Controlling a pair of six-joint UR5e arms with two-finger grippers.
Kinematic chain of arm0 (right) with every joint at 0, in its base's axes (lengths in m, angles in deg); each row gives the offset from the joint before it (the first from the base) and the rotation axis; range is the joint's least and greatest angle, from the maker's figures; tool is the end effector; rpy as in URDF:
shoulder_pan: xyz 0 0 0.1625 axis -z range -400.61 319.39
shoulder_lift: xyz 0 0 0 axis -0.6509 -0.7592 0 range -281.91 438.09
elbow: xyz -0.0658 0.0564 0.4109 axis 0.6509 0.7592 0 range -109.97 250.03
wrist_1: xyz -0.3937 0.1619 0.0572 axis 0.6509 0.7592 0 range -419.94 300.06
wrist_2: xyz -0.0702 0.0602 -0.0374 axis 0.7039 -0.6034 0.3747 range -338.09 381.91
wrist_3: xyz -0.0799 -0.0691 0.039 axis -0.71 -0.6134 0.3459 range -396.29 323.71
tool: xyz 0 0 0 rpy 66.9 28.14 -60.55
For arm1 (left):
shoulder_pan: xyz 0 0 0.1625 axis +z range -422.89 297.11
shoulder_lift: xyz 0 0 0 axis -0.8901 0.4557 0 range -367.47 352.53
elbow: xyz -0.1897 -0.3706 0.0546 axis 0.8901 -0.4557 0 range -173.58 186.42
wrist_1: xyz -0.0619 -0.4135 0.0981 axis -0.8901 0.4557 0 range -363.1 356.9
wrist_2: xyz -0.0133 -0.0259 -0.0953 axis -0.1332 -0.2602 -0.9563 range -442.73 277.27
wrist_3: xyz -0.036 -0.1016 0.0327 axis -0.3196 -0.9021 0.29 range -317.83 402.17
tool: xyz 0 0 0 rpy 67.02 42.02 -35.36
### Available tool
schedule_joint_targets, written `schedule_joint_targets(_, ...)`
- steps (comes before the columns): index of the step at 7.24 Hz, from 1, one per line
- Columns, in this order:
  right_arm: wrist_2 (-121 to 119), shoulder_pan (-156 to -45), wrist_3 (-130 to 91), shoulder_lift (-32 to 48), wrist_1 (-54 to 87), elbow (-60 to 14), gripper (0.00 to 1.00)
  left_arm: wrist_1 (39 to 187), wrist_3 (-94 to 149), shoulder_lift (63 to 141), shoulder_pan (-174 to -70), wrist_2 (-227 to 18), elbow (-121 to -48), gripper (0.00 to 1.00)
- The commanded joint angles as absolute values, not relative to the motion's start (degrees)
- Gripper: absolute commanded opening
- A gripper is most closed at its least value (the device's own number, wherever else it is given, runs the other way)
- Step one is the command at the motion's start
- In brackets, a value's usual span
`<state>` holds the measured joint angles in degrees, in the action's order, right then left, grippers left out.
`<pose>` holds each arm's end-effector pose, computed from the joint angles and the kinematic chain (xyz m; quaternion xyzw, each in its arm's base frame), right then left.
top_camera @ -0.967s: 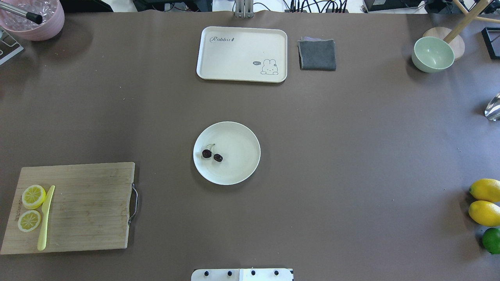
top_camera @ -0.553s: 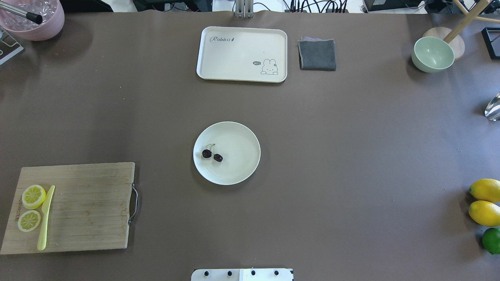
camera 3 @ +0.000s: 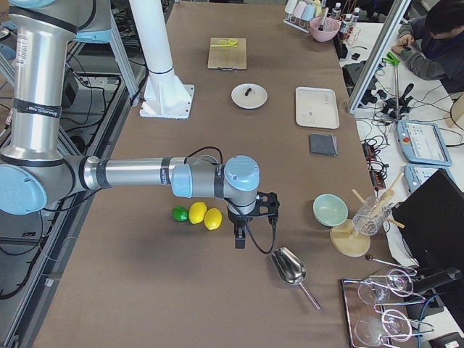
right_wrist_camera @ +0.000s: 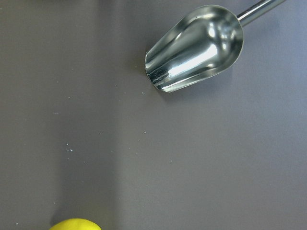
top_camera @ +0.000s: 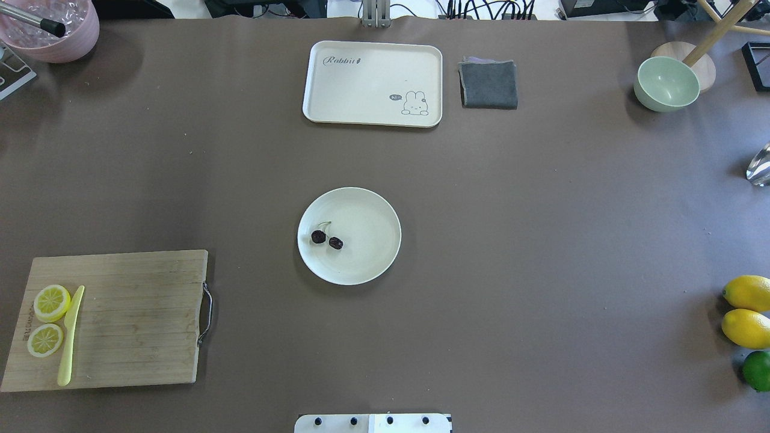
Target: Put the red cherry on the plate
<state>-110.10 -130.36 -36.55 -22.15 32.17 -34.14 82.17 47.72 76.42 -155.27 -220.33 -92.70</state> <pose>0.0561 -0.4352 0.6281 0.0149 -0.3584 -0.0099 0.9334 -0.0692 -0.4578 0.6374 0.0143 0.4035 0.0193 0.9147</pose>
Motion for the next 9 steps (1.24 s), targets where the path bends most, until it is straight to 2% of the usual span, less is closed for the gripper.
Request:
schedule_joint_targets(1,-110.1,-130.3,-36.5,-22.5,32.2,-34.1,1.0,82.3,47.8,76.2,-156.1,-220.5,-93.4,0.98)
schedule_joint_targets(9,-110.1,-130.3,-36.5,-22.5,32.2,-34.0,1.0,82.4,48.1,76.3,-156.8,-220.6,-93.9,0.98)
